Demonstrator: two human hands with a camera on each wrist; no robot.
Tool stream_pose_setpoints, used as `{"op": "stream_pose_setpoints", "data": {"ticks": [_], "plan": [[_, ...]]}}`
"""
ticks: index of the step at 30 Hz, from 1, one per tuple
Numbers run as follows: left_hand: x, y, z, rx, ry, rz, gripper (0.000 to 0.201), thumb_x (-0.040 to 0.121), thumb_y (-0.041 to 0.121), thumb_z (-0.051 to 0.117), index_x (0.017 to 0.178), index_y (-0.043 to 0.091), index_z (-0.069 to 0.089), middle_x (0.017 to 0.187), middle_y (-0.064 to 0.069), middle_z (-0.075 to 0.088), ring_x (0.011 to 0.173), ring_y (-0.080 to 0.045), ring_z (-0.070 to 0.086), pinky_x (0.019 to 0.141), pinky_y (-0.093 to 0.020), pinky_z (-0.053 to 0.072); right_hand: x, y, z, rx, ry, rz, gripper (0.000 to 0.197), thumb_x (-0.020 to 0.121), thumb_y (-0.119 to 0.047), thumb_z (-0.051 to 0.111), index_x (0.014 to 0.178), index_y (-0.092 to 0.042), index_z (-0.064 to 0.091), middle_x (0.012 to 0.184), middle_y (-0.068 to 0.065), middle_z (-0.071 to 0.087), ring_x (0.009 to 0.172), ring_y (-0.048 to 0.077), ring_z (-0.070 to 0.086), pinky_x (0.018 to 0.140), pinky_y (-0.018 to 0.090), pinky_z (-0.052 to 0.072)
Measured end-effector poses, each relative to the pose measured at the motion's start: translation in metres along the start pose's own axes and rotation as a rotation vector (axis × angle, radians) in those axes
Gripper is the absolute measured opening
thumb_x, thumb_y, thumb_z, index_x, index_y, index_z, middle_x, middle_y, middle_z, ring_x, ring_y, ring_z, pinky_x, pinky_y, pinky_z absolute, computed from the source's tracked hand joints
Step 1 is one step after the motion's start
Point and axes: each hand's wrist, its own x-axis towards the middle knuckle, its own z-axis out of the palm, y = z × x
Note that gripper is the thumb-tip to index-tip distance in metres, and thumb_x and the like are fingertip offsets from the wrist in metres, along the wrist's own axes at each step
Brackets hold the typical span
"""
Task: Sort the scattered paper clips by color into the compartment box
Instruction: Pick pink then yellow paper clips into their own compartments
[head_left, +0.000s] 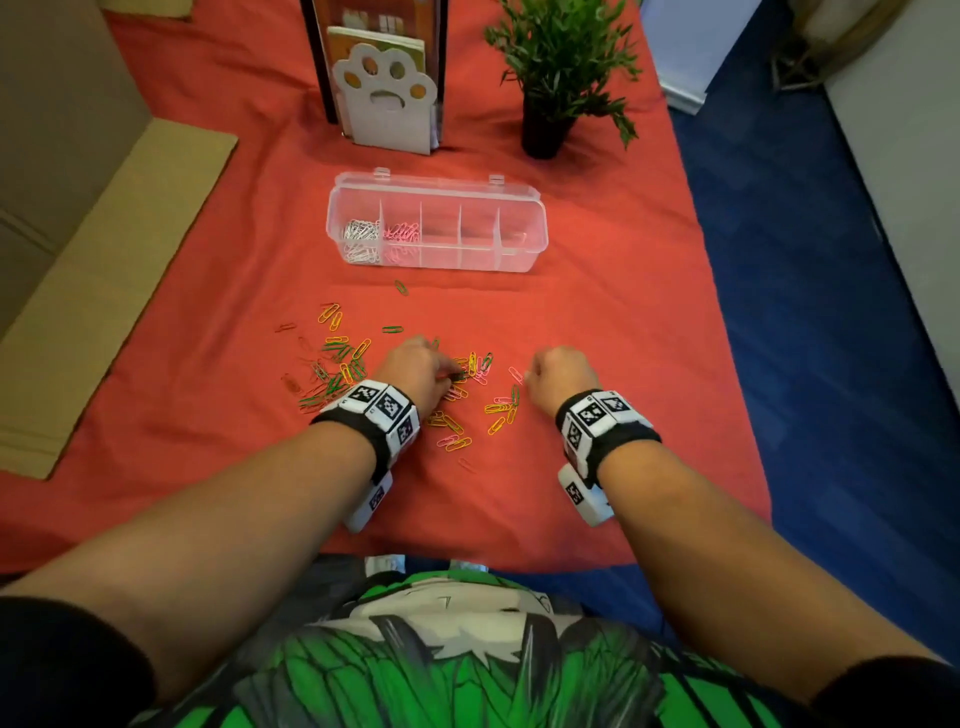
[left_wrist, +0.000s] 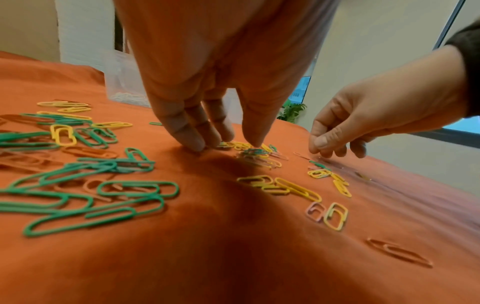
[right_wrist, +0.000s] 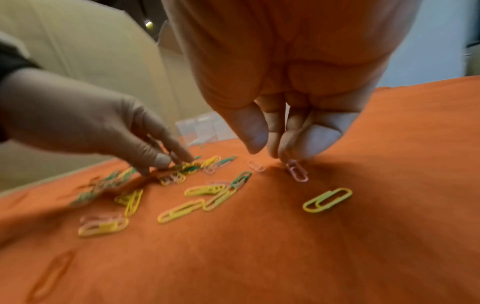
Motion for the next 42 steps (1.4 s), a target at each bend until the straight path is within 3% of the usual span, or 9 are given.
{"op": "stream_pose_setpoints", "data": {"ticks": [7,12,17,21,29,31,36,39,42], "plan": [[0.003,-0.020,0.003,-0.003,0.151,-0.103,0.031,0.086,0.012,0.055,0.114,0.019,0.068,0.112,-0.019,0.053,0.104,-0.034,0.056,0.093,-0.031,0.042,0.006,-0.013,0.014,-0.119,0.040,-0.138,0.029,0.086,-0.005,0.046,0.114,0.003,0.053,0.119,0.021,0.056,0.112,0.037,0.055,0.092,0.039,0.047],[0.001,-0.018,0.005,-0.041,0.136,-0.062,0.023,0.083,0.015,0.061,0.103,0.020,0.071,0.106,-0.014,0.054,0.103,-0.029,0.056,0.088,-0.031,0.043,0.011,-0.018,0.000,0.058,0.005,-0.055,0.027,0.087,-0.012,0.048,0.110,-0.001,0.056,0.116,0.021,0.060,0.110,0.035,0.057,0.088,0.034,0.045],[0.000,-0.010,0.007,-0.025,-0.007,0.041,0.024,0.084,0.018,0.064,0.106,0.019,0.071,0.113,-0.012,0.053,0.106,-0.026,0.055,0.093,-0.026,0.040,0.013,-0.031,0.008,0.403,-0.053,-0.095,0.029,0.084,-0.004,0.048,0.105,-0.017,0.063,0.078,0.002,0.059,0.068,0.022,0.056,0.067,0.027,0.045],[-0.002,-0.021,-0.002,0.027,-0.014,0.003,0.021,0.079,0.012,0.065,0.098,0.015,0.074,0.112,-0.013,0.055,0.104,-0.028,0.057,0.091,-0.026,0.040,0.014,-0.036,0.017,0.238,-0.061,-0.173,0.032,0.086,-0.005,0.045,0.101,-0.017,0.071,0.110,0.010,0.064,0.091,0.029,0.063,0.076,0.026,0.046],[0.004,-0.022,-0.013,0.055,-0.023,0.010,0.028,0.080,0.011,0.058,0.103,0.022,0.070,0.107,-0.010,0.059,0.105,-0.029,0.058,0.088,-0.031,0.046,0.021,-0.024,0.003,0.347,0.032,0.030,0.030,0.079,0.001,0.048,0.094,-0.010,0.072,0.097,0.010,0.072,0.089,0.026,0.065,0.077,0.024,0.047],[0.006,-0.018,-0.010,0.092,-0.044,0.010,0.026,0.083,0.017,0.059,0.108,0.022,0.067,0.112,-0.009,0.059,0.109,-0.029,0.056,0.089,-0.033,0.047,0.024,-0.025,0.006,0.441,0.006,0.078,0.029,0.079,0.003,0.047,0.086,-0.011,0.071,0.085,0.007,0.069,0.079,0.021,0.061,0.074,0.023,0.045],[0.012,-0.024,-0.010,0.149,-0.037,-0.019,0.021,0.086,0.019,0.055,0.105,0.017,0.066,0.113,-0.011,0.063,0.110,-0.030,0.057,0.089,-0.035,0.047,0.026,-0.029,0.006,0.929,-0.189,0.336,0.026,0.086,-0.002,0.044,0.066,-0.018,0.049,0.057,-0.001,0.044,0.034,0.005,0.039,0.039,0.013,0.030],[0.014,-0.030,-0.016,0.120,-0.004,-0.055,0.023,0.087,0.013,0.051,0.104,0.015,0.066,0.111,-0.015,0.063,0.106,-0.033,0.059,0.087,-0.037,0.048,0.025,-0.026,0.010,0.777,-0.179,0.261,0.019,0.086,-0.011,0.055,0.068,-0.018,0.053,0.061,-0.003,0.047,0.044,0.006,0.044,0.042,0.018,0.032],[0.015,-0.036,-0.018,0.061,0.071,-0.033,0.023,0.083,0.005,0.052,0.096,0.015,0.068,0.104,-0.014,0.058,0.098,-0.034,0.060,0.083,-0.037,0.049,0.023,-0.025,0.017,0.396,-0.085,0.084,0.011,0.087,-0.015,0.053,0.085,-0.017,0.064,0.081,0.001,0.057,0.075,0.016,0.053,0.068,0.024,0.042]]}}
